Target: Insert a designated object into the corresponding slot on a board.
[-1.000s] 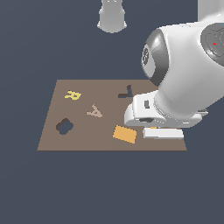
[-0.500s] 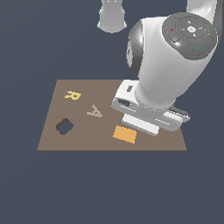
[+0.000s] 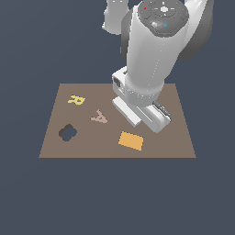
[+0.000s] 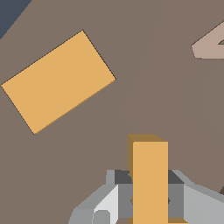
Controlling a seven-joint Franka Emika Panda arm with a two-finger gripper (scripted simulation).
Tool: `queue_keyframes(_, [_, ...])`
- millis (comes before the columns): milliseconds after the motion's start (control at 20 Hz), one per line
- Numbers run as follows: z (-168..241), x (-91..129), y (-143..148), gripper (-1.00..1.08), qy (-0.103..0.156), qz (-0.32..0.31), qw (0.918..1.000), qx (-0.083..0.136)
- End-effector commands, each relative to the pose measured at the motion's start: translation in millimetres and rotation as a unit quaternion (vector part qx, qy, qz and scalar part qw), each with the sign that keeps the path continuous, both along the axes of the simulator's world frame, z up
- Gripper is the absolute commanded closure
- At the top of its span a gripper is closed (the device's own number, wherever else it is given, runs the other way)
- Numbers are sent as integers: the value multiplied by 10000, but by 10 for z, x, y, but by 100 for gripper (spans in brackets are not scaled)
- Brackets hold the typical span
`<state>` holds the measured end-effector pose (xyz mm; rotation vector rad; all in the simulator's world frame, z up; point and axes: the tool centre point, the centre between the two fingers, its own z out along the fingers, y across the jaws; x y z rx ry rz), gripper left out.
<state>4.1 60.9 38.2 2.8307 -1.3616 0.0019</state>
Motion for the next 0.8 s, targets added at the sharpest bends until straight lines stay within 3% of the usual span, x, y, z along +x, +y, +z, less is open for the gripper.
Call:
queue_keyframes(0, [7,-127,-47,108,-3,-558,9984,2])
queue_keyframes(350, [16,-414,-93,108,-3,-1728,9850,2])
queue_keyframes(750, [21,-616,-77,108,-2,-2531,9674,2])
